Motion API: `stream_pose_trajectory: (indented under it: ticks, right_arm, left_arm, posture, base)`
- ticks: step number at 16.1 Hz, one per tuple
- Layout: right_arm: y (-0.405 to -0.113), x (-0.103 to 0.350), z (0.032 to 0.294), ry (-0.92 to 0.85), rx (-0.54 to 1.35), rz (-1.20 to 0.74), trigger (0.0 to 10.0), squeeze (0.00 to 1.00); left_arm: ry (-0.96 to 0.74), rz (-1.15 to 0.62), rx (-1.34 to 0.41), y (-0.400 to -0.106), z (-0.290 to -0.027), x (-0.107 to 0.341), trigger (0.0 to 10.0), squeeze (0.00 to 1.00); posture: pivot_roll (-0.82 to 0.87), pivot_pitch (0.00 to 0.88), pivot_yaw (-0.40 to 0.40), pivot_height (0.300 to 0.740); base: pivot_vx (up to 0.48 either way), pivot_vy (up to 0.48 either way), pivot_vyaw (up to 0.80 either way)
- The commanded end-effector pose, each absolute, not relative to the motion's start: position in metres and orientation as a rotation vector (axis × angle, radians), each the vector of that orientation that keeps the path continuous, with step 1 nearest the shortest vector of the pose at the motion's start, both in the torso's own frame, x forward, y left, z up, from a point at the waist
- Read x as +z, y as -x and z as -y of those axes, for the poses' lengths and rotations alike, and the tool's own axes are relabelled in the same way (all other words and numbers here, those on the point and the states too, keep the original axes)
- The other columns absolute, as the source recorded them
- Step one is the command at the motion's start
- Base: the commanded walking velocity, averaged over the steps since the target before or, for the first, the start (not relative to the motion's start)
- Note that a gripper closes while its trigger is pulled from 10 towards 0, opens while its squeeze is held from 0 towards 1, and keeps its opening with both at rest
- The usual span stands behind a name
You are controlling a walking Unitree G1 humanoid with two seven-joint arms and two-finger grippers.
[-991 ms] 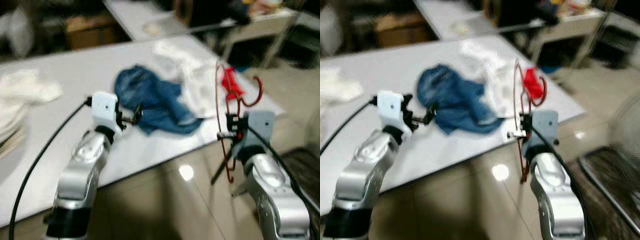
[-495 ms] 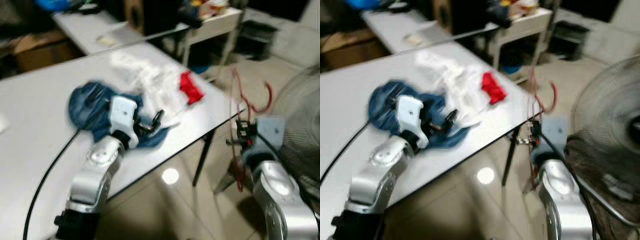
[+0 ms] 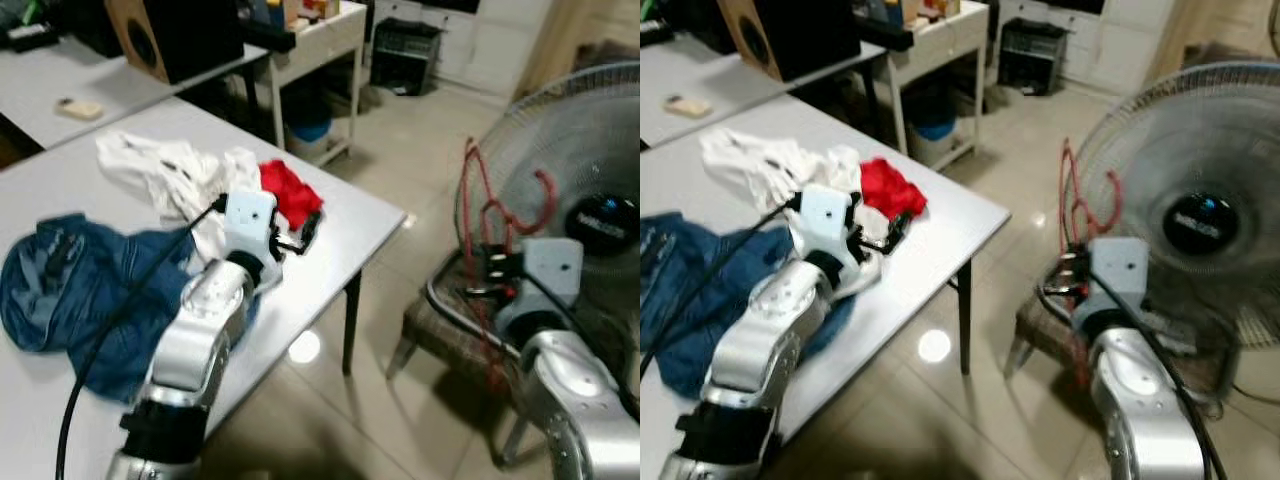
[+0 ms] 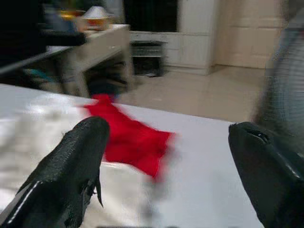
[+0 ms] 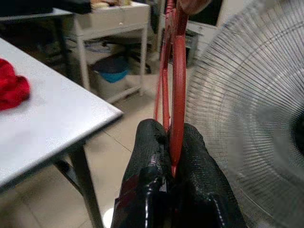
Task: Hang hanger
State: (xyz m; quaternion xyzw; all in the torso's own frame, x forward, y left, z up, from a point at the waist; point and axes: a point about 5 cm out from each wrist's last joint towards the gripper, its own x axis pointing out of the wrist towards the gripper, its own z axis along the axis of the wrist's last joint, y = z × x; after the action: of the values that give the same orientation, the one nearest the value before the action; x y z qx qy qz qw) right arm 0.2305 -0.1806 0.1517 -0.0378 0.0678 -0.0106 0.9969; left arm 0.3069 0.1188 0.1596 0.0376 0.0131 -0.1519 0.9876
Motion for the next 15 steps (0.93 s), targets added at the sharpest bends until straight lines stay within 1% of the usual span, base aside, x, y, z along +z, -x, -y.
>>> stream_pose_trajectory:
  ticks: [1, 2, 3, 5, 6, 7, 8, 9, 10, 12, 13, 14, 15]
  right_arm:
    - [-0.228, 0.156, 0.174, 0.058, 0.020, -0.127, 10.0, 0.00]
    - [-0.227, 0.156, 0.174, 0.052, 0.025, -0.128, 10.0, 0.00]
    - [-0.225, 0.155, 0.171, 0.075, 0.069, -0.145, 10.0, 0.00]
    - [-0.223, 0.154, 0.165, 0.124, 0.119, -0.153, 10.0, 0.00]
    - [-0.221, 0.152, 0.163, 0.079, 0.119, -0.154, 10.0, 0.00]
    - [-0.221, 0.152, 0.163, 0.071, 0.115, -0.154, 10.0, 0.00]
    - [-0.220, 0.151, 0.163, 0.076, 0.119, -0.155, 10.0, 0.00]
    - [-0.220, 0.151, 0.163, 0.085, 0.120, -0.155, 10.0, 0.00]
    - [-0.221, 0.152, 0.164, 0.091, 0.110, -0.152, 10.0, 0.00]
    - [-0.221, 0.152, 0.167, 0.094, 0.099, -0.151, 10.0, 0.00]
    - [-0.221, 0.152, 0.167, 0.095, 0.097, -0.151, 10.0, 0.00]
    - [-0.222, 0.151, 0.166, 0.096, 0.097, -0.153, 10.0, 0.00]
    - [-0.222, 0.150, 0.166, 0.098, 0.101, -0.155, 10.0, 0.00]
  left_arm:
    - [-0.099, -0.054, -0.219, -0.311, -0.137, 0.156, 10.0, 1.00]
    - [-0.100, -0.052, -0.214, -0.311, -0.138, 0.156, 10.0, 1.00]
    - [-0.108, -0.050, -0.206, -0.311, -0.141, 0.157, 10.0, 1.00]
    - [-0.124, -0.053, -0.193, -0.310, -0.144, 0.156, 10.0, 1.00]
    - [-0.131, -0.072, -0.167, -0.309, -0.148, 0.153, 10.0, 0.95]
    - [-0.147, -0.082, -0.159, -0.308, -0.149, 0.151, 10.0, 0.87]
    - [-0.180, -0.096, -0.155, -0.309, -0.151, 0.148, 10.0, 0.75]
    - [-0.221, -0.118, -0.163, -0.309, -0.152, 0.145, 10.0, 0.40]
    - [-0.271, -0.174, -0.180, -0.308, -0.154, 0.137, 10.0, 0.00]
    - [-0.300, -0.226, -0.200, -0.308, -0.155, 0.130, 10.0, 0.00]
    - [-0.286, -0.256, -0.225, -0.307, -0.154, 0.126, 10.0, 0.00]
    - [-0.231, -0.295, -0.239, -0.309, -0.151, 0.121, 10.0, 0.00]
    - [-0.206, -0.308, -0.217, -0.312, -0.153, 0.119, 10.0, 0.00]
  posture:
    - [-0.07, 0.063, 0.015, 0.740]
    - [-0.07, 0.063, 0.015, 0.740]
    - [-0.07, 0.072, 0.017, 0.740]
    - [-0.07, 0.075, 0.017, 0.740]
    - [-0.07, 0.079, 0.014, 0.740]
    - [-0.07, 0.080, 0.014, 0.740]
    - [-0.07, 0.079, 0.015, 0.740]
    - [-0.07, 0.079, 0.017, 0.740]
    - [-0.07, 0.078, 0.017, 0.740]
    - [-0.07, 0.077, 0.017, 0.740]
    - [-0.06, 0.076, 0.015, 0.740]
    - [-0.06, 0.076, 0.012, 0.740]
    - [-0.06, 0.076, 0.012, 0.740]
  base:
    - [0.281, 0.000, 0.00]
    - [0.281, 0.000, 0.00]
    - [0.262, 0.000, 0.00]
    - [0.259, 0.000, 0.80]
    - [0.000, 0.000, 0.00]
    - [0.000, 0.000, 0.00]
    - [0.000, 0.000, 0.00]
    - [0.000, 0.000, 0.00]
    - [0.000, 0.000, 0.00]
    - [0.000, 0.000, 0.00]
    - [0.000, 0.000, 0.00]
    - [0.000, 0.000, 0.00]
    - [0.000, 0.000, 0.00]
